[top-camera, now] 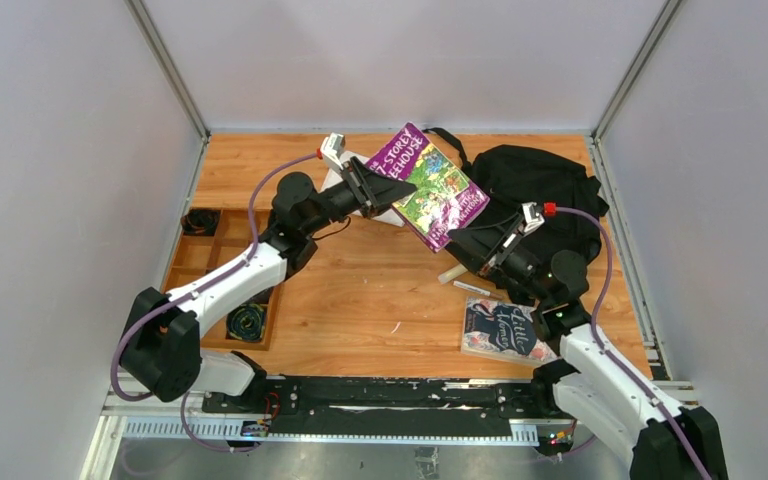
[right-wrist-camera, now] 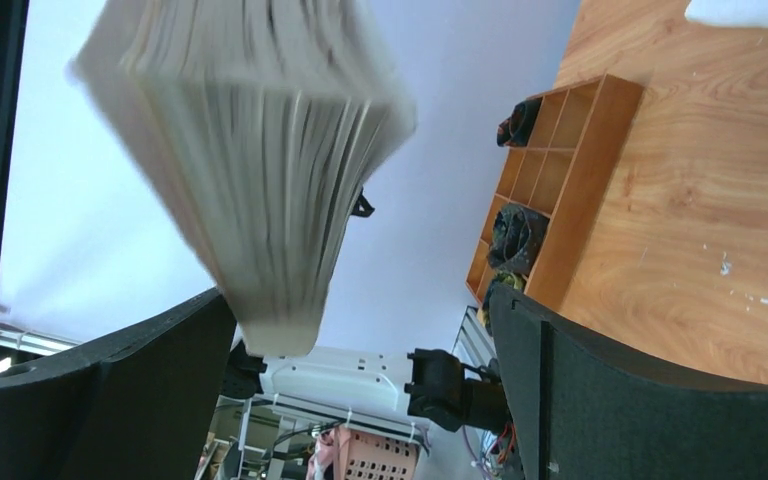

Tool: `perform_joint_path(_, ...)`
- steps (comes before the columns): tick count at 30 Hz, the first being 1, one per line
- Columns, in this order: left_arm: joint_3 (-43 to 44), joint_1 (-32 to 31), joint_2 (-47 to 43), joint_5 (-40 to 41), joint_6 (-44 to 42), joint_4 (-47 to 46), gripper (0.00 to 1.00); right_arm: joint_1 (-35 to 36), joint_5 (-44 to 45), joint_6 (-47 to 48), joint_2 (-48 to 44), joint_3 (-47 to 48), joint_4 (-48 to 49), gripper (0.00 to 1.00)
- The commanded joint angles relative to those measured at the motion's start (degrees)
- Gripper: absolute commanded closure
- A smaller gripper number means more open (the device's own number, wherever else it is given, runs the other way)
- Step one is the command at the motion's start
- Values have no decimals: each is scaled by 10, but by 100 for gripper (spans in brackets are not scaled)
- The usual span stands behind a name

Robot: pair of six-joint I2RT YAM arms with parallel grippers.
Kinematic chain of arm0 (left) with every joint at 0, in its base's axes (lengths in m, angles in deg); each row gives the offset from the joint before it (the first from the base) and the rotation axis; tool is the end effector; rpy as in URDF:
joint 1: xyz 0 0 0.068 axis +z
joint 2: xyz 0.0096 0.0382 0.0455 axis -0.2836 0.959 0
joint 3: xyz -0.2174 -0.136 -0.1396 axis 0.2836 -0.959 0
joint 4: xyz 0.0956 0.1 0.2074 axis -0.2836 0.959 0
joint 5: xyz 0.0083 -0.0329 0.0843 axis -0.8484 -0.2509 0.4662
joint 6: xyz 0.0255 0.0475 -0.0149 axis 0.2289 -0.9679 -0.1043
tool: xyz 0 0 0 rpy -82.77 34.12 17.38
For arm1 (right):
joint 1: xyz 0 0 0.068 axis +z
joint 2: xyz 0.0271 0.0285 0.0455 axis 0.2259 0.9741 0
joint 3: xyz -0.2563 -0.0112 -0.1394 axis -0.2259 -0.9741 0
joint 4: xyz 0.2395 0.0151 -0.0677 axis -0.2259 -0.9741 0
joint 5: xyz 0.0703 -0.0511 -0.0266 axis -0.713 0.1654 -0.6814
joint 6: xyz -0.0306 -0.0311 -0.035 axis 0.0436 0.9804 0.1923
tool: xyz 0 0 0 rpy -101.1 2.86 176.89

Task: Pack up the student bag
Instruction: Place the book in the student bag.

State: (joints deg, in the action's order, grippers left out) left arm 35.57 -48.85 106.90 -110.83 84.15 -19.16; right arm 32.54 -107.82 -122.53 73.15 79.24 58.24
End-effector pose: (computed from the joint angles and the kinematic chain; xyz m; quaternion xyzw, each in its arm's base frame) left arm 0.2436 -0.1755 0.3620 -0.0721 0.6462 -0.6978 0.3004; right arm 0.1365 0.0706 0.2982 0.0963 0.6052 0.7029 0.3612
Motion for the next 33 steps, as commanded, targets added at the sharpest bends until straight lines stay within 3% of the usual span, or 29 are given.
perform_joint_path(1,9,-7,-3,-14,22,-86,100,-4,19,-6,35,27,94,2)
perform_joint_path(8,-4,-13,7,-14,26,-99,100,-4,-5,-31,87,70,157,12)
perform_joint_path(11,-4,-17,14,-15,24,-100,100,-4,-3,-30,86,72,154,24)
perform_joint_path(16,-4,-22,22,-13,21,-100,100,-4,-4,-22,74,69,127,58)
perform_joint_path(18,-2,-22,26,-13,20,-100,100,-4,-4,-18,66,68,111,78)
perform_joint_path(19,0,-22,29,-14,19,-100,100,-4,-3,-12,61,69,97,94)
perform_joint_path(20,3,-22,33,-19,18,-100,100,-5,-1,-5,53,71,79,100)
perform_joint_path(22,14,-23,44,-33,15,-100,97,-9,2,38,25,87,3,100)
perform_joint_path(24,30,-23,57,-54,3,-90,73,-20,16,118,-24,131,-165,100)
perform_joint_path(25,40,-23,63,-67,-16,-67,64,-30,39,161,-46,158,-302,100)
perform_joint_path(27,65,-23,71,-79,-68,-2,50,-61,92,248,-75,222,-492,100)
perform_joint_path(30,112,-23,85,-82,-168,117,39,-144,150,343,-78,307,-701,100)
perform_joint_path(33,164,-26,108,-66,-277,234,32,-229,170,418,-63,360,-818,100)
